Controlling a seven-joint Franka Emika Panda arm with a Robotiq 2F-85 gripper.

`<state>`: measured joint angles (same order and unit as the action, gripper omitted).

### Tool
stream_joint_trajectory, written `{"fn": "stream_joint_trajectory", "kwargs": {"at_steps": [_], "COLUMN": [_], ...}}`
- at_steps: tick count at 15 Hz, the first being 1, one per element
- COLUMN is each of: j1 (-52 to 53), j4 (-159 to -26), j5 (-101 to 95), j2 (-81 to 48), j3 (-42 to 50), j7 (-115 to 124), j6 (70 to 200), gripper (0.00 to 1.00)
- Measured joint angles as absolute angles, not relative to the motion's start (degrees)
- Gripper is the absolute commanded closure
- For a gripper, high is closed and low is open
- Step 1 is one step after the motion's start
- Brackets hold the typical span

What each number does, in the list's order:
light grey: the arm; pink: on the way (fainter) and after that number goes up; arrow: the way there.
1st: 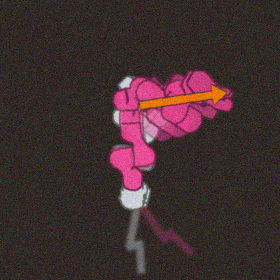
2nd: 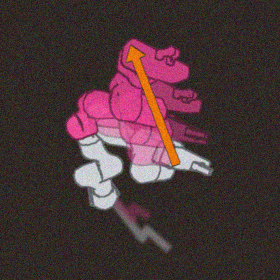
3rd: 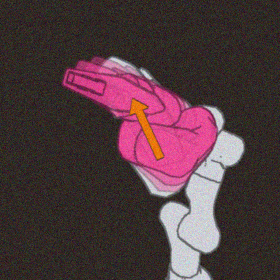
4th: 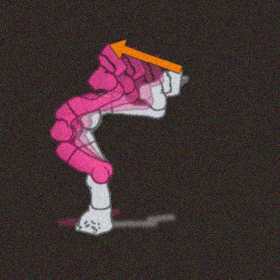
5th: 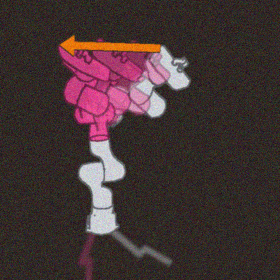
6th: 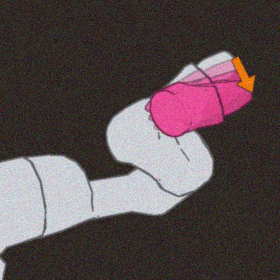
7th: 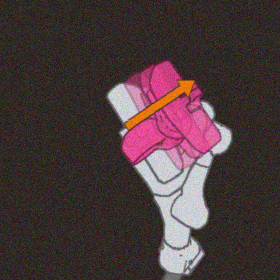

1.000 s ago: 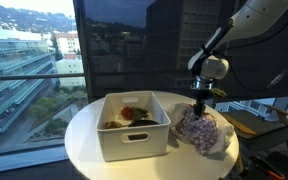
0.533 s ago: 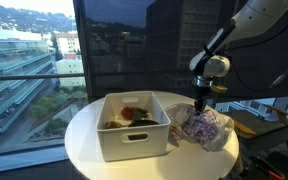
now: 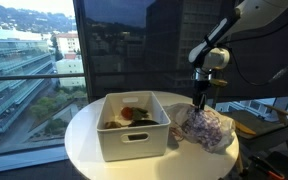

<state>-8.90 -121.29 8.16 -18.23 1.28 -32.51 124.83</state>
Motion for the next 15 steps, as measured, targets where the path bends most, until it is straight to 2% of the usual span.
{"fn": "stream_joint_trajectory", "kwargs": {"at_steps": [8,15], "j1": [-4.28,2.15], "j4": [-122.28,-121.77], "j5": [7.74,0.96], "j2": [-4.98,-10.21], "j3": [-1.87,-4.26], "j7": [-30.66,-20.56], "j6": [115.63,115.24], "gripper": [0.00,0.00]}}
